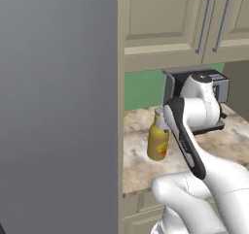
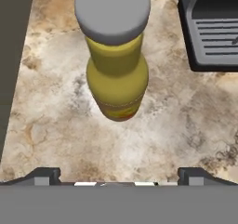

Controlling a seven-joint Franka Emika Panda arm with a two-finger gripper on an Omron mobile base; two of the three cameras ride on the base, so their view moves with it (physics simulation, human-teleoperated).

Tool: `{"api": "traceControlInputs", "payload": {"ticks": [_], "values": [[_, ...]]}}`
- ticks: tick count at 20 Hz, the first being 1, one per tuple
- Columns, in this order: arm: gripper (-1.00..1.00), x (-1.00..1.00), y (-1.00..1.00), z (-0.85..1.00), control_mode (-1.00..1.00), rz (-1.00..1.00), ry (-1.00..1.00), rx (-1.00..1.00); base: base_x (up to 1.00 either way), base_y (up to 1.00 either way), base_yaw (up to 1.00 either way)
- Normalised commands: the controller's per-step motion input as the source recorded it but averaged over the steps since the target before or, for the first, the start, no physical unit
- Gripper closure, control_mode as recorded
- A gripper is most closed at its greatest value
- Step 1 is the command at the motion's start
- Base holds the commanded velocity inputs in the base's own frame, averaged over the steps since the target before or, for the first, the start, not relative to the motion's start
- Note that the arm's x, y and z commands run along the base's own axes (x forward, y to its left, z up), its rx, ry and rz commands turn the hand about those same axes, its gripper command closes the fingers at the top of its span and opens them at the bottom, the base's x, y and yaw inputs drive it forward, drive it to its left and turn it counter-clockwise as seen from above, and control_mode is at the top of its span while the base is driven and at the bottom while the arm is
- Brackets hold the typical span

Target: Place the drinks on the dining counter in a tight cluster.

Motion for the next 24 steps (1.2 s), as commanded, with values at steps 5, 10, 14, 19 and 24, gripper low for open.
{"api": "traceControlInputs", "payload": {"ticks": [5,10,14,19,24], "values": [[-1.0,0.1,0.02,0.14,-1.0,0.0,-0.24,0.15,0.0,0.0,0.0],[-1.0,0.15,0.0,0.38,-1.0,0.0,-0.12,0.02,0.0,0.0,0.0],[-1.0,0.13,0.0,0.49,-1.0,0.0,0.07,-0.01,0.0,0.0,0.0],[-1.0,0.37,0.0,0.09,-1.0,0.0,0.13,-0.01,0.0,0.0,0.0],[-1.0,0.38,0.0,-0.18,-1.0,0.0,0.0,0.0,0.0,0.0,0.0]]}}
